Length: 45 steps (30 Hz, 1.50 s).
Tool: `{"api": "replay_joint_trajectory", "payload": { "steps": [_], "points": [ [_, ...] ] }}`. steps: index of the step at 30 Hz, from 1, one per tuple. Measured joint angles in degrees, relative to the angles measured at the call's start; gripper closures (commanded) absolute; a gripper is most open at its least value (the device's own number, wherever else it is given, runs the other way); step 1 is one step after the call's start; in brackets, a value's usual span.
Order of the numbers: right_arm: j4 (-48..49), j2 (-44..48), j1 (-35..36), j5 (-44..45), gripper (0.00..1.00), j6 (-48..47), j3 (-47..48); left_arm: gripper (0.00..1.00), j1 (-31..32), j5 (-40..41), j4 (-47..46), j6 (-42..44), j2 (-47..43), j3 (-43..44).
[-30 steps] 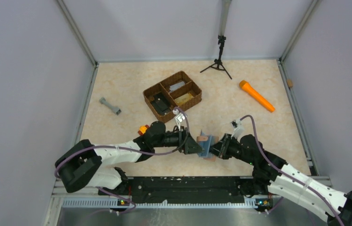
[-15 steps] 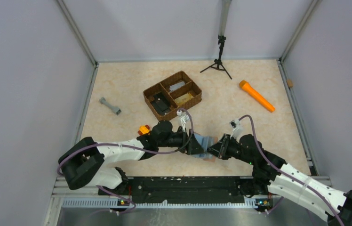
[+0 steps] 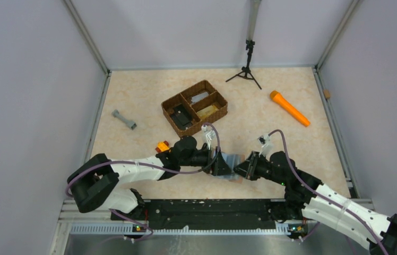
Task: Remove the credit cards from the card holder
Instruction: Remove the credit card from the card holder.
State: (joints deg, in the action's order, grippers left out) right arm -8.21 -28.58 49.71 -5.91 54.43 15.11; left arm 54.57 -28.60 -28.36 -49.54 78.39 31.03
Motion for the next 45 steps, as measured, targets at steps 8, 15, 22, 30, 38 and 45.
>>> {"api": "replay_joint_trajectory", "payload": {
  "steps": [8, 15, 22, 30, 38, 45],
  "points": [
    [0.04, -0.09, -0.02, 0.09, 0.98, -0.04, 0.00, 0.52, 0.09, 0.13, 1.05, 0.26, 0.00, 0.39],
    [-1.16, 0.72, -0.07, 1.55, 0.55, -0.28, -0.02, 0.69, 0.13, -0.37, 1.57, 0.02, 0.00, 0.39],
    [0.79, 6.36, -0.07, 0.44, 0.47, -0.15, -0.13, 0.76, 0.13, -0.24, 1.33, 0.00, 0.00, 0.37],
    [3.13, 4.70, -0.07, -1.88, 0.10, 0.17, -0.68, 0.88, 0.02, -0.02, 0.94, -0.31, 0.68, 0.37],
    [1.20, -0.28, 0.02, -3.76, 0.07, -3.89, -0.70, 0.88, -0.20, 0.09, 1.90, -1.11, 2.27, 0.22],
    [-5.75, -5.16, 2.64, -1.44, 0.06, -8.57, 1.68, 0.89, -0.46, -1.01, 0.48, -2.03, 2.62, 0.28]
  ]
}}
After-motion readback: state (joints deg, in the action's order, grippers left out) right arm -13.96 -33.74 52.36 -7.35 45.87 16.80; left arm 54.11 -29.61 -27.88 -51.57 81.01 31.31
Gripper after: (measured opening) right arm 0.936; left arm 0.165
